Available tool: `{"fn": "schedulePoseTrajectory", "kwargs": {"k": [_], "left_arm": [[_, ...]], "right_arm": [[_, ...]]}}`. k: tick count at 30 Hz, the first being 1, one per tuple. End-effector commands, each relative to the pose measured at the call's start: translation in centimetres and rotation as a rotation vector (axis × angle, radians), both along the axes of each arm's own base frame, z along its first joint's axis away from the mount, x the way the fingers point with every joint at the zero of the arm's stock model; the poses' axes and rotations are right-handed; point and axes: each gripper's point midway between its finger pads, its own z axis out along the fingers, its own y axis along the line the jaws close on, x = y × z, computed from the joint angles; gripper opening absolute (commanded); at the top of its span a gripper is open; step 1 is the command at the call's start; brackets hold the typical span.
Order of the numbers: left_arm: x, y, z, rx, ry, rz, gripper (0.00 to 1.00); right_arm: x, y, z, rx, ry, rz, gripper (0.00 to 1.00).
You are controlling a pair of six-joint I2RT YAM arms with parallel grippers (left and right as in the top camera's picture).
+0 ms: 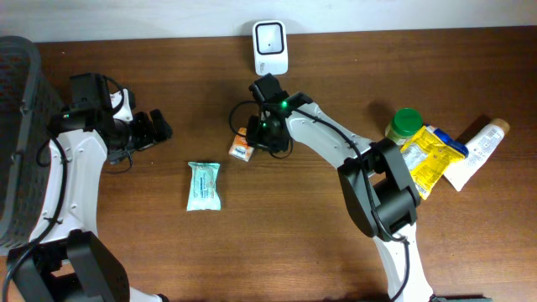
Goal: Scan the item barcode
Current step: 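Reach the right gripper to the orange juice box and grasp it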
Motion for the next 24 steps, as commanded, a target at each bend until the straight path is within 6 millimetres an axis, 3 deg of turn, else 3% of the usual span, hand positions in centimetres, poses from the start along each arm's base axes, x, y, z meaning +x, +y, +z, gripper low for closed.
{"fn": "schedulePoseTrajectory", "kwargs": {"k": [1, 5, 9, 12, 14, 16, 18, 20, 24], "left_arm": [[-0.1, 0.1, -0.7, 0.0, 0.018, 0.002, 0.99], [-0.1, 0.1, -0.7, 0.0, 0.018, 0.002, 0.99], [-0.1, 0.1, -0.7, 0.0, 0.018, 0.002, 0.99], [-0.1, 0.1, -0.7, 0.0, 0.018, 0.002, 0.99], [-0.1, 0.1, -0.7, 0.0, 0.018, 0.002, 0.99], [-0.1, 0.1, -0.7, 0.0, 0.018, 0.002, 0.99], [-0.1, 0.1, -0.7, 0.0, 0.018, 0.002, 0.99], [-0.1, 0.1, -0.7, 0.0, 0.018, 0.002, 0.99], [-0.1, 0.1, -0.7, 0.0, 0.018, 0.002, 0.99]], "right_arm": [[-0.7, 0.5, -3.3, -0.031, 0.034, -0.003, 0.29], [-1.1, 0.6, -4.0, -0.041, 0.049, 0.004, 0.16], [-1.8, 1.8, -2.3, 0.076, 0.05, 0.151, 0.04], [-1.4, 1.6, 1.3, 0.233, 0.049, 0.23, 0.04], [-1.2, 1.5, 4.9, 0.418, 0.02, 0.329, 0.04], [-1.5, 0.7, 10.3, 0.709, -0.029, 0.455, 0.04], [-1.7, -0.6, 13.1, 0.87, -0.054, 0.5, 0.04], [-1.6, -2.2, 14.9, 0.982, -0.066, 0.503, 0.04], [-1.1, -4.9, 16.6, 1.089, -0.1, 0.478, 0.04]]}}
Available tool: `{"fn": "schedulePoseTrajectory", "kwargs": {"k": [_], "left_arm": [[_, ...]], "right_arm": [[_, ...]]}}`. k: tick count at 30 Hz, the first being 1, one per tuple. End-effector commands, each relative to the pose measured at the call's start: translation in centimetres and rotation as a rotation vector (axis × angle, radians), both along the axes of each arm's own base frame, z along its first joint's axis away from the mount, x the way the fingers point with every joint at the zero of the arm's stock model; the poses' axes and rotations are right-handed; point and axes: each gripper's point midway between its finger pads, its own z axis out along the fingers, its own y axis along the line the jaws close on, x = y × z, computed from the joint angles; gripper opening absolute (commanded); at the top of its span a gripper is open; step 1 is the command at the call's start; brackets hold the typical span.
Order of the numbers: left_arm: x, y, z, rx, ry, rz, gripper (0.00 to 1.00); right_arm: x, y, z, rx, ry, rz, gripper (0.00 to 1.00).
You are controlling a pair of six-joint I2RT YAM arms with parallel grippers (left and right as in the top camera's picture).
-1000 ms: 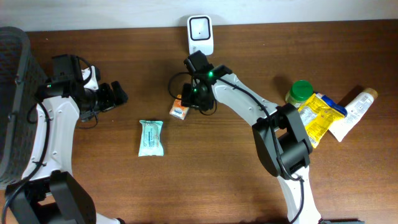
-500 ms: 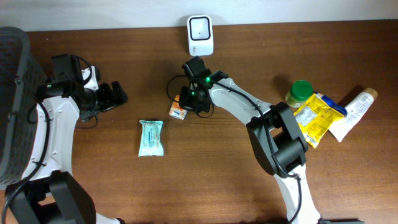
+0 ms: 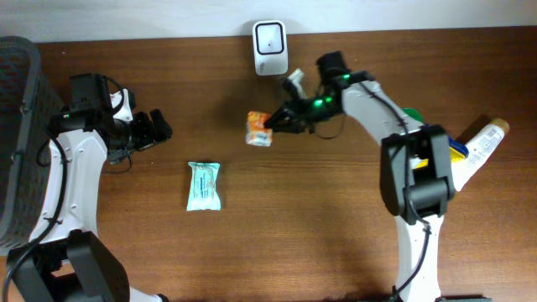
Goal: Scan the item barcode
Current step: 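Reach the right gripper to the orange juice box and grasp it, then raise the orange juice box with the right gripper to the scanner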
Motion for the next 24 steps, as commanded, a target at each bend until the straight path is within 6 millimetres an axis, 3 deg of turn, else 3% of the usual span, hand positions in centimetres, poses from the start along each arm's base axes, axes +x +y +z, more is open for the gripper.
{"fn": "schedulePoseTrajectory", "kwargs": {"k": [1, 10, 14, 18, 24], "left_arm": [[-0.1, 0.1, -0.6, 0.0, 0.018, 0.002, 0.99], [-0.1, 0.1, -0.6, 0.0, 0.018, 0.002, 0.99], [-0.1, 0.1, -0.6, 0.0, 0.018, 0.002, 0.99], [-0.1, 0.1, -0.6, 0.0, 0.018, 0.002, 0.99], [-0.1, 0.1, -0.6, 0.0, 0.018, 0.002, 0.99]], "right_arm": [[-0.8, -0.8, 6.1, 0.275, -0.122, 0.054, 0.04], [-2.2, -1.6, 6.2, 0.285, -0.107, 0.045, 0.04], [-2.5, -3.2, 7.4, 0.272, -0.036, 0.001, 0.04], [-2.4, -5.1, 9.9, 0.273, -0.058, -0.044, 0.04], [-3.9, -8.0, 17.0, 0.285, -0.241, -0.09, 0.04]]}}
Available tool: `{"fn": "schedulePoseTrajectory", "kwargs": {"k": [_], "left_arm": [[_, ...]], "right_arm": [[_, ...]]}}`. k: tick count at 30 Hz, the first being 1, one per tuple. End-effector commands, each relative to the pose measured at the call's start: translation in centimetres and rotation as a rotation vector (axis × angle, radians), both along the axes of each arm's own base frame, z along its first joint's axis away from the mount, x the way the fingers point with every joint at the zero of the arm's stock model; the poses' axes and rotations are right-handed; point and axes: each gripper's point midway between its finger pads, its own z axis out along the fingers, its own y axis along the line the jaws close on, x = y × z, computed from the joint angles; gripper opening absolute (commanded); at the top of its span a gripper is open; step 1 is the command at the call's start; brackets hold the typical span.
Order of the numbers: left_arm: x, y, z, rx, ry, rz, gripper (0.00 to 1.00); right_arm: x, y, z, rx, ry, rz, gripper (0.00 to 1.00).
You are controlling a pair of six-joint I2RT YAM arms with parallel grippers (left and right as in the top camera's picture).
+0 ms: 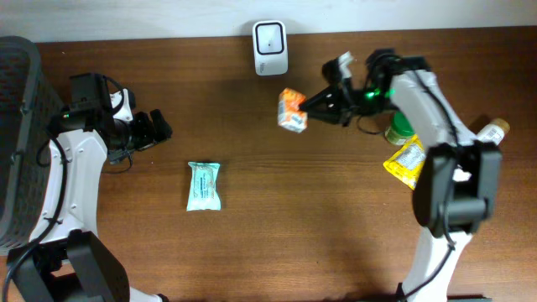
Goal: Scan the item barcode
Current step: 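Raise the orange juice box with the right gripper to the scanner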
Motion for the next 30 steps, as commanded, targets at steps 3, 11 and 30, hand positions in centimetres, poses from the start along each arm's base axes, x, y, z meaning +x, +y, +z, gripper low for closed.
{"fn": "schedulePoseTrajectory", "kwargs": {"k": [3, 11, 30], "left_arm": [[-0.1, 0.2, -0.6, 0.0, 0.018, 0.002, 0.99], [-0.1, 0.2, -0.6, 0.0, 0.018, 0.002, 0.99], [-0.1, 0.2, -0.6, 0.0, 0.018, 0.002, 0.99]], "right_arm": [[-2.4, -3.1, 8.8, 0.034, -0.243, -0.077, 0.04], [-3.5, -5.0, 11.5, 0.026, -0.314, -0.132, 0.04], [8.1, -0.1, 6.1, -1.178, -0.551, -0.415, 0.04]]}}
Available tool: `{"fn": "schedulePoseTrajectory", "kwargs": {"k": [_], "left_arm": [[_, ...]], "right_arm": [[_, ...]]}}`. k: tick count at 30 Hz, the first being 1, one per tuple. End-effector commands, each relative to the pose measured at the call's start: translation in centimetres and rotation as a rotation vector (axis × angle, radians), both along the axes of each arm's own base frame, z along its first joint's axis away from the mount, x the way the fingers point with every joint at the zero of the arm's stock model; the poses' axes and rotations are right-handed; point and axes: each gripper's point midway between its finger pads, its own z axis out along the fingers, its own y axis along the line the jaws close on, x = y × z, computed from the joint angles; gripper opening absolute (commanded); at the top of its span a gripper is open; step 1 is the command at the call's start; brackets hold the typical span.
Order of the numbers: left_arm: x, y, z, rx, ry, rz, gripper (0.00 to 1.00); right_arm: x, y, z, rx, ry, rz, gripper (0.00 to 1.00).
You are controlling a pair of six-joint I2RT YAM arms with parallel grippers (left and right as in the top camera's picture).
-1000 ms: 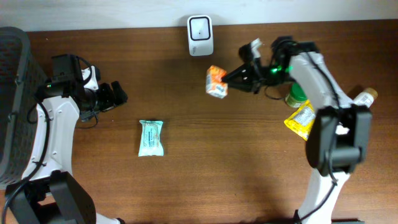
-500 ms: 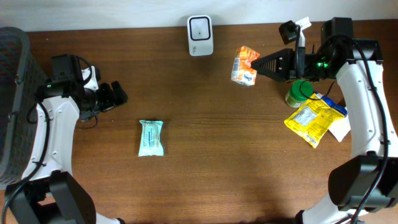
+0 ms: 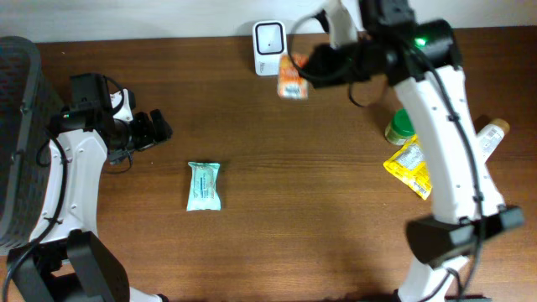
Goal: Scan the item barcode
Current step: 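Raise the orange juice box with the right gripper to the scanner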
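Observation:
A small orange and white packet (image 3: 291,77) hangs above the table just right of the white barcode scanner (image 3: 270,36), which stands at the far edge. My right gripper (image 3: 304,74) is shut on the packet, the arm reaching in from the right at a height. At the far left my left gripper (image 3: 159,127) rests low over the wood, holding nothing; whether its jaws are open is unclear.
A teal wipes packet (image 3: 204,185) lies left of centre. A dark mesh basket (image 3: 15,126) stands at the left edge. At the right lie a green-lidded jar (image 3: 399,128), a yellow pouch (image 3: 411,164) and a white tube (image 3: 487,137).
My right gripper has carried the orange packet up and slightly left, from mid-table right of the scanner to just beside it. The right arm is raised higher. The left arm is unmoved.
My right gripper was down at the orange packet on the table below the scanner. Then it held the packet lifted, a little to the right. Then the packet was further right, and now it sits close beside the scanner.

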Motion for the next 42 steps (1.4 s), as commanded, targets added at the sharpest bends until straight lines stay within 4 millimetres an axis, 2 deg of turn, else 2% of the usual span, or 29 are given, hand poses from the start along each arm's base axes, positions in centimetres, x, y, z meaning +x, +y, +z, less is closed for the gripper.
{"fn": "schedulePoseTrajectory", "kwargs": {"k": [1, 4, 5, 8, 12, 14, 21, 26, 32, 38, 40, 42], "left_arm": [[-0.1, 0.1, -0.6, 0.0, 0.018, 0.002, 0.99], [-0.1, 0.1, -0.6, 0.0, 0.018, 0.002, 0.99], [-0.1, 0.1, -0.6, 0.0, 0.018, 0.002, 0.99], [-0.1, 0.1, -0.6, 0.0, 0.018, 0.002, 0.99], [-0.1, 0.1, -0.6, 0.0, 0.018, 0.002, 0.99], [-0.1, 0.1, -0.6, 0.0, 0.018, 0.002, 0.99], [-0.1, 0.1, -0.6, 0.0, 0.018, 0.002, 0.99], [-0.1, 0.1, -0.6, 0.0, 0.018, 0.002, 0.99], [-0.1, 0.1, -0.6, 0.0, 0.018, 0.002, 0.99], [-0.1, 0.1, -0.6, 0.0, 0.018, 0.002, 0.99], [-0.1, 0.1, -0.6, 0.0, 0.018, 0.002, 0.99], [-0.1, 0.1, -0.6, 0.0, 0.018, 0.002, 0.99]], "right_arm": [[5.9, -1.0, -3.4, -0.3, -0.119, -0.113, 0.04], [9.9, -0.9, -6.7, -0.482, -0.205, -0.13, 0.04], [11.8, -1.3, -8.3, -0.596, -0.256, -0.148, 0.04], [15.8, -1.6, -11.8, -0.848, -0.369, -0.151, 0.04], [18.9, -0.4, -15.5, -0.939, -0.447, -0.077, 0.04], [19.9, 0.1, -16.5, -0.958, -0.476, -0.05, 0.04], [21.6, 1.6, -16.8, -1.021, -0.586, 0.088, 0.04], [21.3, 4.3, -18.5, -0.922, -0.607, 0.244, 0.04], [21.4, 4.4, -19.1, -0.924, -0.609, 0.251, 0.04], [21.5, 3.6, -18.5, -0.986, -0.607, 0.201, 0.04], [21.3, 3.6, -17.4, -0.993, -0.616, 0.188, 0.04], [20.8, 4.1, -15.5, -0.951, -0.634, 0.17, 0.04]]}}
